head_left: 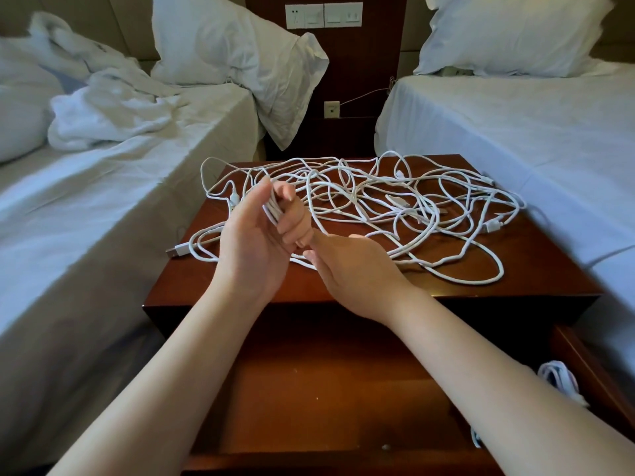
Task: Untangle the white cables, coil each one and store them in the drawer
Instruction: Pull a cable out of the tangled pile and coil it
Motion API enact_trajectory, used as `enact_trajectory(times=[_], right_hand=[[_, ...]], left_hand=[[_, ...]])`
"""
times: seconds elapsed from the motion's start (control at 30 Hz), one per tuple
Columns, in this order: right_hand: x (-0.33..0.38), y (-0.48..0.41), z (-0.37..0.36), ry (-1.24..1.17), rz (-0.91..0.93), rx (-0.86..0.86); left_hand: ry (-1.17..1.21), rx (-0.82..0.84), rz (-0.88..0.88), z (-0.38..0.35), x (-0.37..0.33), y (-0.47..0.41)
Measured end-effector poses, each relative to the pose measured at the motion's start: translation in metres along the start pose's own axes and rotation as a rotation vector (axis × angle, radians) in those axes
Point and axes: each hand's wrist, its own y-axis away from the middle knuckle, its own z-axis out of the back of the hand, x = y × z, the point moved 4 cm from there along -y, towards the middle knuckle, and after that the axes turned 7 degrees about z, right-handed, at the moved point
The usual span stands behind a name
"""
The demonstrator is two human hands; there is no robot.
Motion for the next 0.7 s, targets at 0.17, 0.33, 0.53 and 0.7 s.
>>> enact_trajectory(times=[0.17, 0.33, 0.53, 0.7], right_hand=[[-0.003, 0.003, -0.004, 0.025, -0.049, 0.083], [-0.002, 0.0, -0.005, 0.13, -0.019, 0.011], [-0.006, -0.001, 0.004, 0.177, 0.002, -0.13], [-0.003, -0.003, 0.016, 0.257, 0.068, -0.202]], left_hand=[[-0.095, -0.308, -0.177, 0.022, -0.013, -0.005], [-0.402, -0.453, -0.183, 0.029, -0.009, -0.006], [-0.847, -0.521, -0.184, 0.029, -0.008, -0.006], [-1.086, -0.488, -0.111, 0.026, -0.003, -0.006]])
